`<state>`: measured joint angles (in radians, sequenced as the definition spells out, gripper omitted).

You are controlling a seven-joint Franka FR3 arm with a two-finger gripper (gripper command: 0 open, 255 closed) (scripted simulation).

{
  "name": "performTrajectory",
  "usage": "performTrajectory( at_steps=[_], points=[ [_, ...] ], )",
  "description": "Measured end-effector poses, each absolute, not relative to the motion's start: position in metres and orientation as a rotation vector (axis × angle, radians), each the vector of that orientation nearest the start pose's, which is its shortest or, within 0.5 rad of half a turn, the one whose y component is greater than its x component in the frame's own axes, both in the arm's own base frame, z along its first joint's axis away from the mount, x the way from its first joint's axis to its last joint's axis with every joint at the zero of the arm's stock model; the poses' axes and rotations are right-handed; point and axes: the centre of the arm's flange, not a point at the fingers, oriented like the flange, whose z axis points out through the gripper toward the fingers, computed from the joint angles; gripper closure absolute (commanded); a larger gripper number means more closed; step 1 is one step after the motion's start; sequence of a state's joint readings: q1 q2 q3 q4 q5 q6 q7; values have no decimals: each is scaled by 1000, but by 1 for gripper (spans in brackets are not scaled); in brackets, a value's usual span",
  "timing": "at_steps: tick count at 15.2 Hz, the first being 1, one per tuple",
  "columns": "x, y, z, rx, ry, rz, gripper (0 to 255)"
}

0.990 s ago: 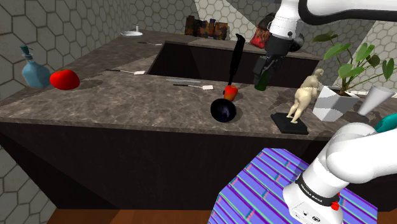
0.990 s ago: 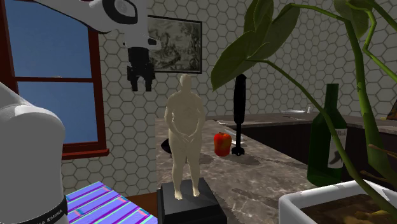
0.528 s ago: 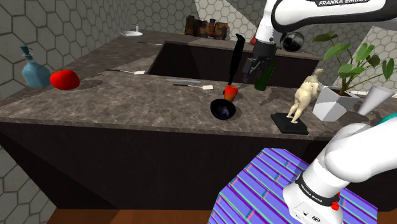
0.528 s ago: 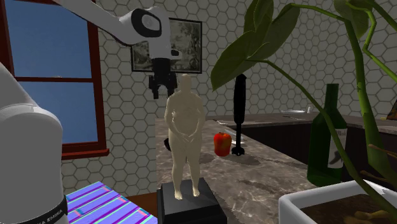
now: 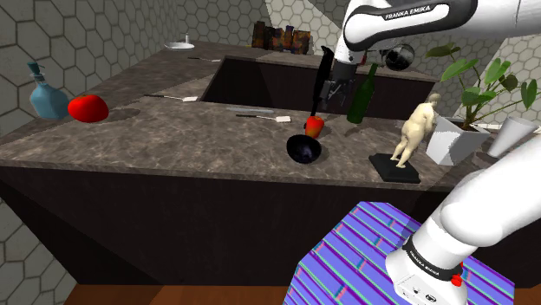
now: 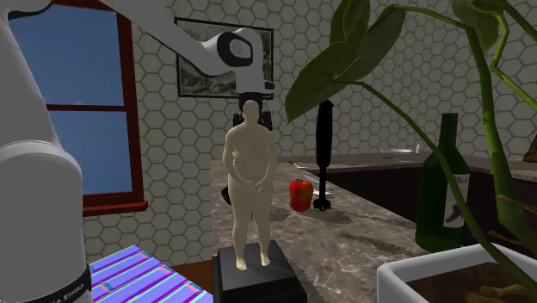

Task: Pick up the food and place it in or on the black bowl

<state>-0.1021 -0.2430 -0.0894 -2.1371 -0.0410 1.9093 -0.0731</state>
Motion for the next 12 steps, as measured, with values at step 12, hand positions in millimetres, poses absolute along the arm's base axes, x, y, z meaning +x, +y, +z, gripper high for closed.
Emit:
performTrajectory(
  at_steps=[12],
  points=[
    [586, -194, 448, -3172, 223, 28, 0]
  ],
)
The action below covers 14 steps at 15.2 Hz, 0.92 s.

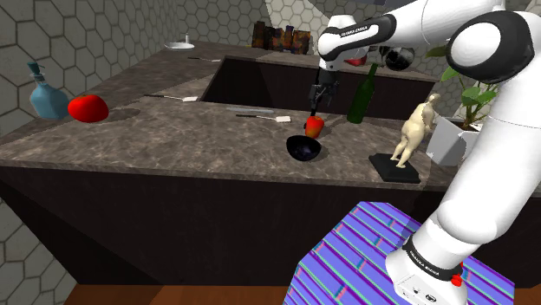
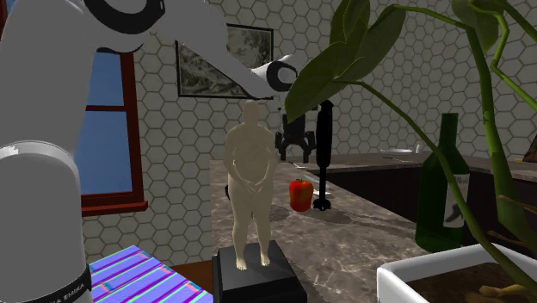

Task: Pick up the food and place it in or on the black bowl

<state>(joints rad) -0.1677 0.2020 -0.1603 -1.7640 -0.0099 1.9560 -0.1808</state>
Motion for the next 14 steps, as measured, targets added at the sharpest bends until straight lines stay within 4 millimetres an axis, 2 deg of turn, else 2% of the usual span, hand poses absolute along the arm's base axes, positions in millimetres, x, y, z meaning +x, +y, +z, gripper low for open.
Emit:
performTrajectory(
  at_steps=[2, 9, 14],
  points=[
    [598, -207, 438, -3174, 229, 34, 0],
    [599, -213, 403, -3174, 231, 36, 0],
    [600, -213, 398, -3174, 231, 35, 0]
  ],
)
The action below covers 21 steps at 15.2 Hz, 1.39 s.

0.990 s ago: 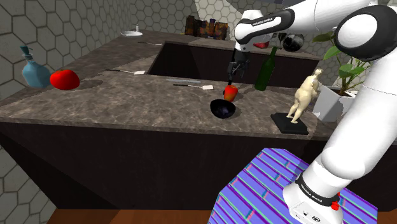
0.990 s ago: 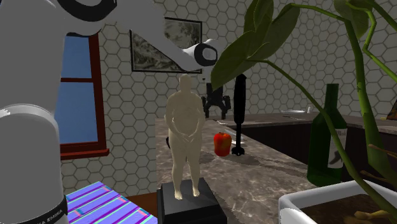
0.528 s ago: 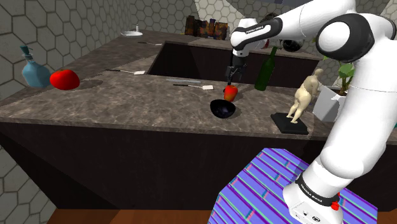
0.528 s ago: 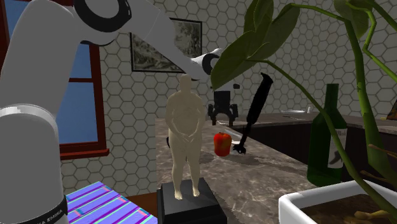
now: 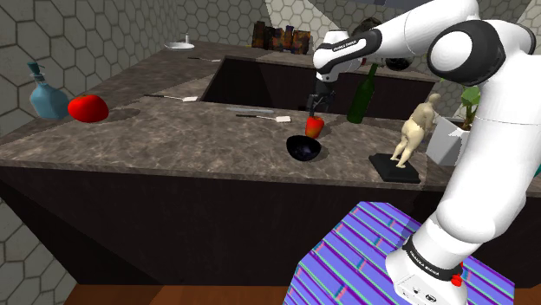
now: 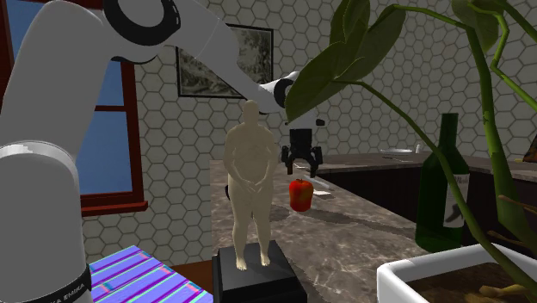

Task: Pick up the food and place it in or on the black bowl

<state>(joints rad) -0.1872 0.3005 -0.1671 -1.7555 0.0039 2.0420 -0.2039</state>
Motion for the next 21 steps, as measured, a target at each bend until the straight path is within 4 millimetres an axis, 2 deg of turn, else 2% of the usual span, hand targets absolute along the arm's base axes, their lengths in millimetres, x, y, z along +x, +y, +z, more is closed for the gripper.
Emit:
performTrajectory(
  at_steps=[1, 2, 12, 21],
  points=[
    [600, -213, 398, -3174, 231, 35, 0],
    [600, -213, 398, -3174, 231, 35, 255],
    [600, -213, 399, -3175, 231, 34, 255],
    [600, -213, 440, -3174, 231, 35, 255]
  ],
)
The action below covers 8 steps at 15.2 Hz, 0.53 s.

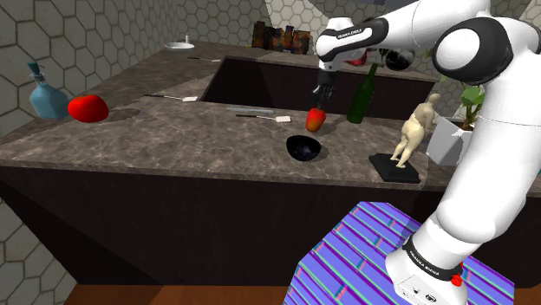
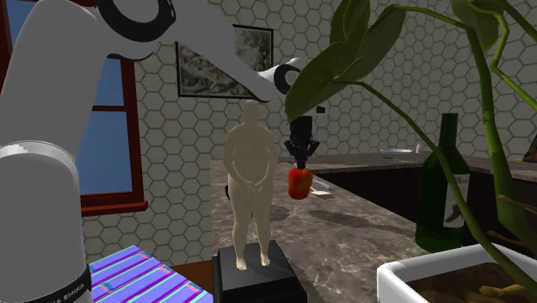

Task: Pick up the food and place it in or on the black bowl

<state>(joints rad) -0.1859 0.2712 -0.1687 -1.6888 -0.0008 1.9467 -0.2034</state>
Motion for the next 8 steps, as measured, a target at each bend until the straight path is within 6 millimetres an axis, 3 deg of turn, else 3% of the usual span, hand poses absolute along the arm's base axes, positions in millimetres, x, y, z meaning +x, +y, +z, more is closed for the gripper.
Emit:
performTrajectory(
  at_steps=[8],
  points=[
    [600, -213, 483, -3174, 231, 35, 255]
  ],
)
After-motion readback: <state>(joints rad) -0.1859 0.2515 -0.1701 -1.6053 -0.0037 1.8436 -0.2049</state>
